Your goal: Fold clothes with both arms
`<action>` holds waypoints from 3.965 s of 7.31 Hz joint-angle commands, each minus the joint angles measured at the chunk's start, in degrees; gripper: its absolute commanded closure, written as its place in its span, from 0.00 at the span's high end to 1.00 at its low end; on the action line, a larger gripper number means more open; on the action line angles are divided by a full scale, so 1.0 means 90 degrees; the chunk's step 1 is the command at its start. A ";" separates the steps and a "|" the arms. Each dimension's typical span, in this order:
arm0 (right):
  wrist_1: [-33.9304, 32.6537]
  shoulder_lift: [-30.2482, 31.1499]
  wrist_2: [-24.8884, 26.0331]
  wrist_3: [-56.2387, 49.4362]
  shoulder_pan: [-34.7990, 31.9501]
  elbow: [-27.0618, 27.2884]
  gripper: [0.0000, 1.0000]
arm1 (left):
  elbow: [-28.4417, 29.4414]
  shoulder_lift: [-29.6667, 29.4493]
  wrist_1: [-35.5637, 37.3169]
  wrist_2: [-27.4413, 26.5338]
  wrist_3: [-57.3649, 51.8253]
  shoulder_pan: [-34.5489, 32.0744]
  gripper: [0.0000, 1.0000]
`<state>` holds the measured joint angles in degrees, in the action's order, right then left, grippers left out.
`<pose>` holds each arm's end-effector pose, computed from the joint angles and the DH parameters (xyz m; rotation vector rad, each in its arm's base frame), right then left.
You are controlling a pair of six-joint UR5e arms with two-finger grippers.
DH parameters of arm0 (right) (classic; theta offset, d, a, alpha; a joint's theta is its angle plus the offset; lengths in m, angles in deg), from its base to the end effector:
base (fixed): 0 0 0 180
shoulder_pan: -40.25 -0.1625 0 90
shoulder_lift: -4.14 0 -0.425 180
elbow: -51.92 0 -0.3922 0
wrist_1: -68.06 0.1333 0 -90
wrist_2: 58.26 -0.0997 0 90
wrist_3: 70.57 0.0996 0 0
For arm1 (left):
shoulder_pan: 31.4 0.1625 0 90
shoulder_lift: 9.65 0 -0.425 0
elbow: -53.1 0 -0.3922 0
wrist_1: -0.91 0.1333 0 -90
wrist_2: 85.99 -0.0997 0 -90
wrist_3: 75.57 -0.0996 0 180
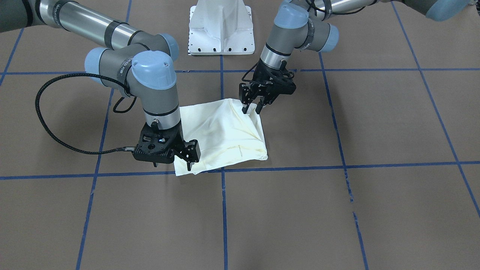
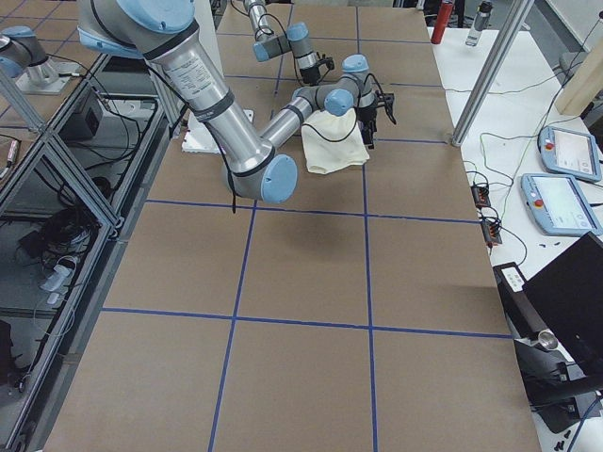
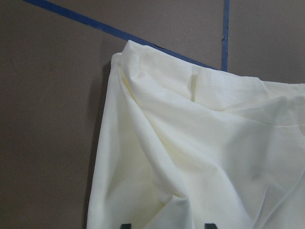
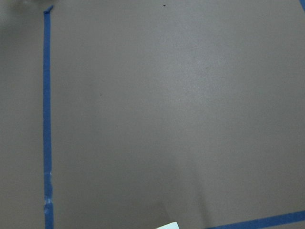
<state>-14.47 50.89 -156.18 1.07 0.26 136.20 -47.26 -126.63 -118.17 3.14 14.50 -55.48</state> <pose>-0.4920 -0.5688 0.2324 0.2689 -0.7515 0.3031 0.5255 -0.3825 0.2518 0.2561 1.1391 -0.3817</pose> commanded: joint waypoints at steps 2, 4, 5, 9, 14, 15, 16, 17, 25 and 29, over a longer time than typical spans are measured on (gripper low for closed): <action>0.0000 0.0069 0.0011 0.0000 0.0000 0.0010 1.00 | 0.0279 -0.0272 -0.0069 0.0009 0.0012 -0.0089 0.55; 0.0000 0.0079 0.0021 0.0000 0.0000 0.0011 1.00 | 0.0505 -0.0313 -0.0323 0.0009 0.0012 -0.0089 0.52; 0.0000 0.0079 0.0021 0.0000 0.0000 0.0011 1.00 | 0.0535 -0.0313 -0.0323 0.0009 0.0012 -0.0089 0.45; 0.0009 0.0079 0.0021 0.0000 0.0000 0.0011 1.00 | 0.0448 -0.0254 -0.0304 0.0048 -0.0008 -0.0059 0.24; 0.0010 0.0098 0.0021 0.0000 0.0000 0.0001 1.00 | 0.0457 0.0125 -0.0323 0.0019 -0.0027 -0.0040 0.00; 0.0010 0.0108 0.0031 0.0000 0.0010 0.0001 1.00 | 0.0457 0.0155 -0.0323 0.0019 -0.0027 -0.0040 0.00; 0.0010 0.0099 0.0021 0.0000 0.0000 0.0001 1.00 | 0.0457 0.0233 -0.0352 0.0019 -0.0027 -0.0049 0.00; 0.0010 0.0108 0.0021 0.0000 0.0000 0.0001 1.00 | 0.0467 0.0321 -0.0536 0.0019 -0.0027 -0.0049 0.00; 0.0000 0.0089 0.0031 0.0010 0.0000 0.0011 1.00 | 0.0107 0.0663 -0.0909 0.0048 -0.0574 -0.0108 1.00; 0.0010 0.0099 0.0031 0.0010 0.0000 0.0030 1.00 | 0.0067 0.0908 -0.0909 -0.0010 -0.0516 0.0048 1.00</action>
<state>-14.41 51.77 -155.93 1.15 0.26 136.45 -46.61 -119.06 -126.35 3.22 9.60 -55.66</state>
